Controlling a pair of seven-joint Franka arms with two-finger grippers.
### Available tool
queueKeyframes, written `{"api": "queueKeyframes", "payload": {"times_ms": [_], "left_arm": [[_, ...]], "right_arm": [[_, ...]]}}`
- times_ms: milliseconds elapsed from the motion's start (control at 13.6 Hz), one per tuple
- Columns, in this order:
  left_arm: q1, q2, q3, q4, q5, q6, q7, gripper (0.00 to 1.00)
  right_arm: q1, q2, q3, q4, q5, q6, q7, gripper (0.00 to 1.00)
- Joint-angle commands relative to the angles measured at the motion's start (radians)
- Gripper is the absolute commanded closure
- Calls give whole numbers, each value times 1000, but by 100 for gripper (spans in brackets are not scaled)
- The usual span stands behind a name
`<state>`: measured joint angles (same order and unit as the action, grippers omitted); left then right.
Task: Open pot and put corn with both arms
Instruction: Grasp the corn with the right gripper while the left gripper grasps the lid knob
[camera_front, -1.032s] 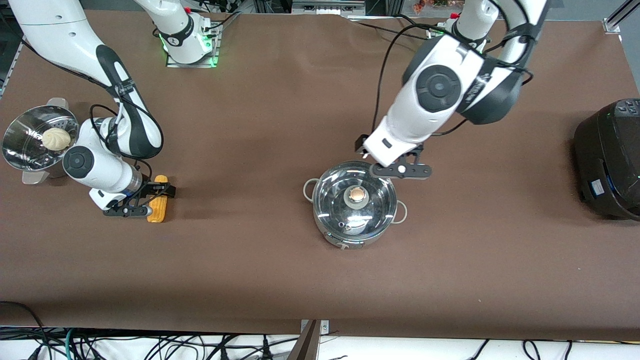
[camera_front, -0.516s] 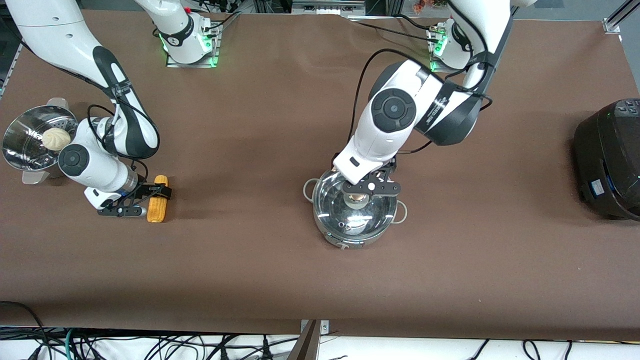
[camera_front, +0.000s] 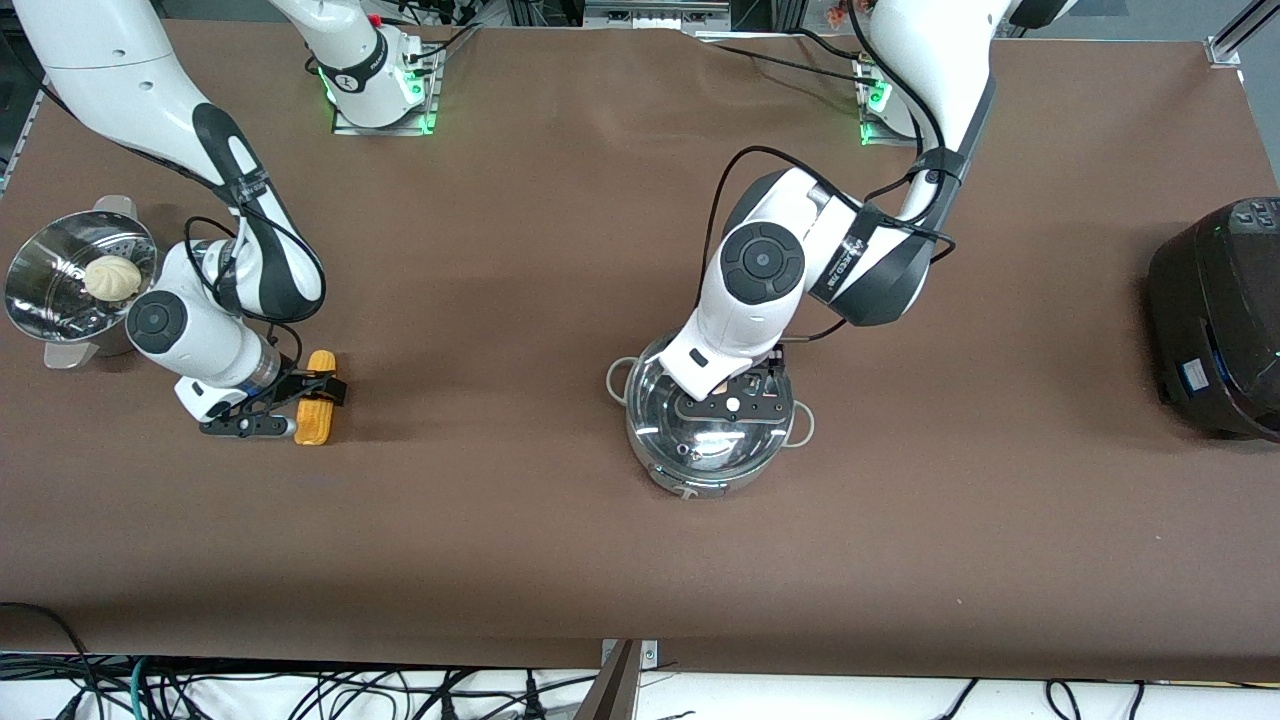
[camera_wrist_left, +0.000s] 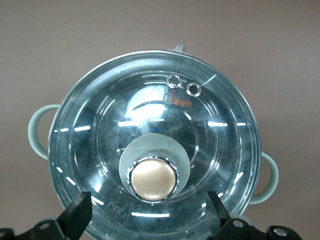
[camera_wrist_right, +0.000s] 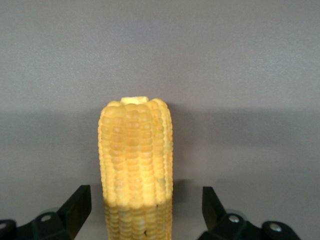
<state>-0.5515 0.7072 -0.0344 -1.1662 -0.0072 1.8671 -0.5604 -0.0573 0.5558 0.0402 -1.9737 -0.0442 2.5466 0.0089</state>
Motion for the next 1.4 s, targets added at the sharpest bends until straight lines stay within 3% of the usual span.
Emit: {"api": "queueKeyframes", "payload": {"times_ms": [0,74,221,369,516,590,737,1032,1327], "left_arm": [[-11,34,13,46,23,1,19,0],[-11,38,13,46,23,3,17,1],[-11,46,13,42,23,20,19,3],[-13,55,13,45,23,24,23,11],[-13,55,13,42,23,24,25,12],[-13,55,13,42,24,24,27,17],[-13,57,13,43,23,24,25,23],[-13,61,13,43,23,24,25,26],[-13,61,13,43,23,26,25,27]], "right_arm": [[-9,6,9,3,-14,15,-33,55],[-9,6,9,3,-14,15,-43,77],[-9,4,9,3,-14,14,-55,98],[-9,4,9,4,-13,9,-67,100],[-9,3,9,18,-11,-3,-69,100],[-7,1,10,28,-11,-22,-69,100],[-6,-8,18,91,-8,-138,-66,100],[-6,-17,58,318,30,-457,-66,100],[-1,-23,66,412,29,-548,-79,100]]}}
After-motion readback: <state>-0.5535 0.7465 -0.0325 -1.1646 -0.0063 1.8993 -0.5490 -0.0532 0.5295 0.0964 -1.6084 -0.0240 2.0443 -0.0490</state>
